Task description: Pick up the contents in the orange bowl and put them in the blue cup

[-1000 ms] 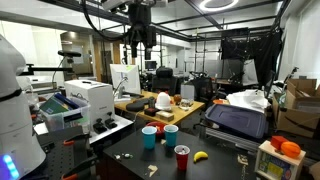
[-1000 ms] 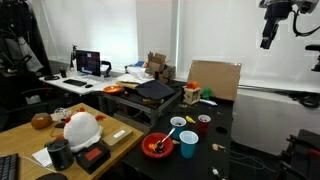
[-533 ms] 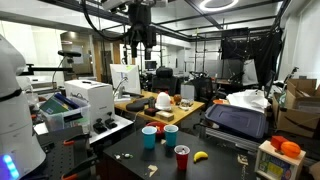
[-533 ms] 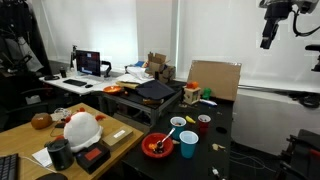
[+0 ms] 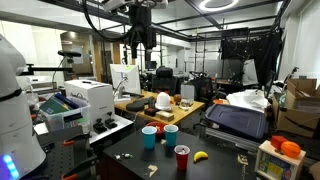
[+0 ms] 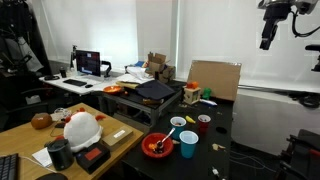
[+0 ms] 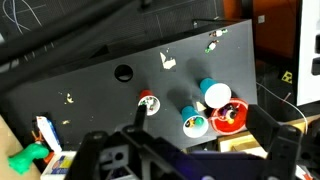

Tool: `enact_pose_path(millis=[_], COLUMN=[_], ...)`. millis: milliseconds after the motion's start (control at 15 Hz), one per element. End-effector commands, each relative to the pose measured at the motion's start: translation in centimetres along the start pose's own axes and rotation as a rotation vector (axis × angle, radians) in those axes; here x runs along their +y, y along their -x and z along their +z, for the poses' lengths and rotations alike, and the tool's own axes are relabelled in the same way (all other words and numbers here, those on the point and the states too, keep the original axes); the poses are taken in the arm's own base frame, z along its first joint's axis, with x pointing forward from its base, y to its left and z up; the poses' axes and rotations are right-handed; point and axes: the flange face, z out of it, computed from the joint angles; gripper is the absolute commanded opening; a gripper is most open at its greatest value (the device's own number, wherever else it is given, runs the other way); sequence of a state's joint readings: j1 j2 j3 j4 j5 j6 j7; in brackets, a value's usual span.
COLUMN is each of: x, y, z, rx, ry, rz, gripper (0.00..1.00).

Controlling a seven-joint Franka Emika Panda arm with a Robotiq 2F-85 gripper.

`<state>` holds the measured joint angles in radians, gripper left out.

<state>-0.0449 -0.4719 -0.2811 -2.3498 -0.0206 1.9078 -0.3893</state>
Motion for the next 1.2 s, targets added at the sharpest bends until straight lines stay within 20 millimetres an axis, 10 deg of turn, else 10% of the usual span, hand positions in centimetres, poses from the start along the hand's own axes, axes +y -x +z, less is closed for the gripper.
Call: enact_pose_path(millis=[0,1133], x=[-0.6,-13.8], y=[-1.8,-20.1], z=[2.0,22.0], rx=[-0.036,-0.004], ry=[-0.008,0.058], rz=[-0.022,-0.138], gripper=[1.0,1.0])
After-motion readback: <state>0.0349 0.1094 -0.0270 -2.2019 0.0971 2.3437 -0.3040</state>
